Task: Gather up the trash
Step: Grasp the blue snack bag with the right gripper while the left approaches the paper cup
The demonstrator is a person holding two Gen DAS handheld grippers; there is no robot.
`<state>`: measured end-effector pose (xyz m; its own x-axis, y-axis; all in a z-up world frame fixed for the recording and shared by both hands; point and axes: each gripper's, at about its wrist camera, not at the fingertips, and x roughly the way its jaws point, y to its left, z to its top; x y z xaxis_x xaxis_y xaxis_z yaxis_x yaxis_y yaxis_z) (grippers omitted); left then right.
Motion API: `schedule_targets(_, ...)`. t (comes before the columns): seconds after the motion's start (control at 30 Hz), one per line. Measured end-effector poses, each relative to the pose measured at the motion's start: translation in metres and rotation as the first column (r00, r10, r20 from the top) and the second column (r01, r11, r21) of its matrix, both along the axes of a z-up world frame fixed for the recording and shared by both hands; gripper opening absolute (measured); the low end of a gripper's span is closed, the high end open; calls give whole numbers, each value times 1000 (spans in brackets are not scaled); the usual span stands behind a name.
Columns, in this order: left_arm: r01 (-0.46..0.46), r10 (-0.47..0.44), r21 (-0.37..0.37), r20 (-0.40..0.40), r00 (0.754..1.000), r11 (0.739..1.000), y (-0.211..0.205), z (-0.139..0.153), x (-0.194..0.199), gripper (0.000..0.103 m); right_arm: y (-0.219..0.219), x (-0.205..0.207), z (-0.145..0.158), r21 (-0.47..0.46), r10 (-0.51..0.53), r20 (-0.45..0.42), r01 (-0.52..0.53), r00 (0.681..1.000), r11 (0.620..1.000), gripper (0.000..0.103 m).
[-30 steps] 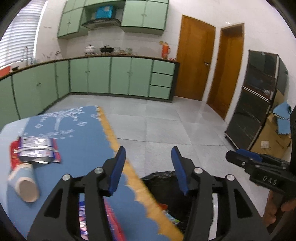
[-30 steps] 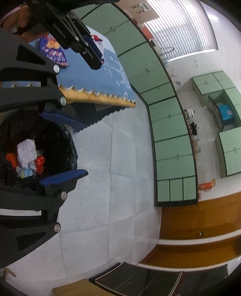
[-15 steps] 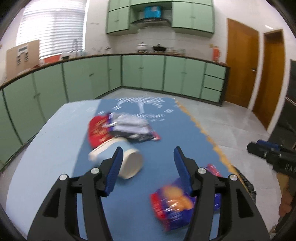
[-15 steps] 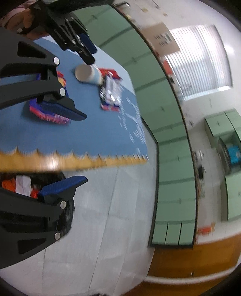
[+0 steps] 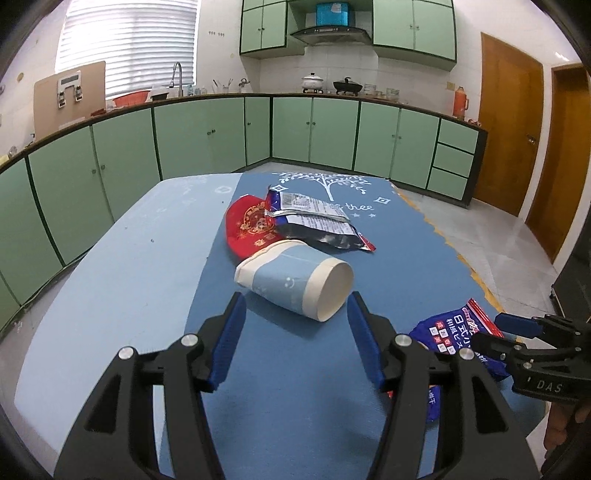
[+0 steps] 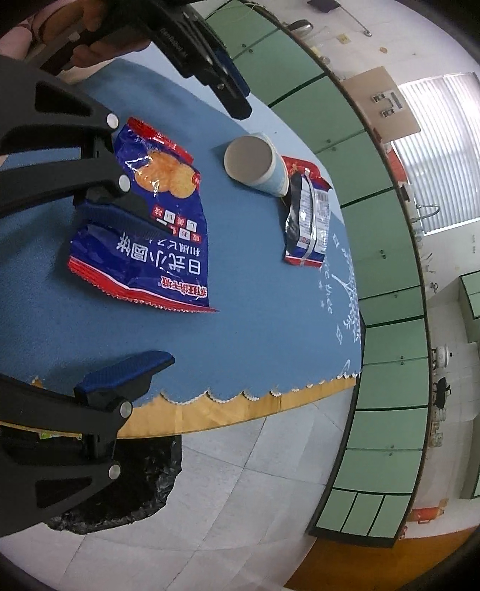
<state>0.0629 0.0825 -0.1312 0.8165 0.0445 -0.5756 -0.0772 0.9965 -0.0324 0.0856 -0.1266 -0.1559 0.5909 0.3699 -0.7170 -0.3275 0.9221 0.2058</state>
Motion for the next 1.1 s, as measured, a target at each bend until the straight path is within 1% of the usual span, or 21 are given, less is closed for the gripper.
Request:
schedule_targets(0.03,0,0,2,-2,1000,1000,-2,0,0,56,0,0,-1,3,3,-4,-3,1000,1000,37)
schedule_targets(0.07,0,0,3,-4,1000,1000,-2,-1,0,56,0,1,-1,10,12,-14,-12,1000,1000,32)
schedule_targets(0.1,1,-1,4,-6,1000,1000,-2,-2,0,56,2,2,-3,17,21,-23,-21,1000,1000,25)
schedule_targets(0.17,1,-1,5,-8,1000,1000,-2,-2,0,56,4,0,-4,12,29,-20,-29,999,1000,17)
schedule_targets(0.23,1,-1,7,-8,1000,1000,-2,-2,1,57,5,-1,-2,12,35,-11,-35,999,999,7)
schedule_targets(0.33,5,-5,11,-12,1000,1000,-3,-1,1,57,2,-2,4,27,32,12,-32,999,999,3)
schedule_targets(0.47,16,-16,11,-21,1000,1000,-7,-3,2,57,-4,-4,21,38,11,60,-13,998,999,2)
schedule_targets(0.6,24,-24,7,-24,999,1000,-12,-3,10,60,-14,-4,42,50,-26,115,20,993,999,1)
schedule_targets(0.73,26,-26,15,-24,999,1000,-19,-6,22,63,-21,-2,53,42,-51,141,46,989,998,1)
schedule_targets(0.87,13,-13,10,-28,1000,1000,-26,-7,34,70,-25,1,61,39,-64,158,58,985,998,1)
schedule_targets(0.97,-9,10,46,-23,1000,999,-36,-6,44,79,-26,1,62,40,-71,163,65,984,997,1)
schedule_targets(1.03,-25,27,64,-37,999,998,-42,-9,52,80,-27,2,63,42,-74,163,68,984,997,1)
schedule_targets(1.1,-41,44,64,-62,997,997,-43,-11,59,80,-28,3,62,44,-75,163,69,984,997,1)
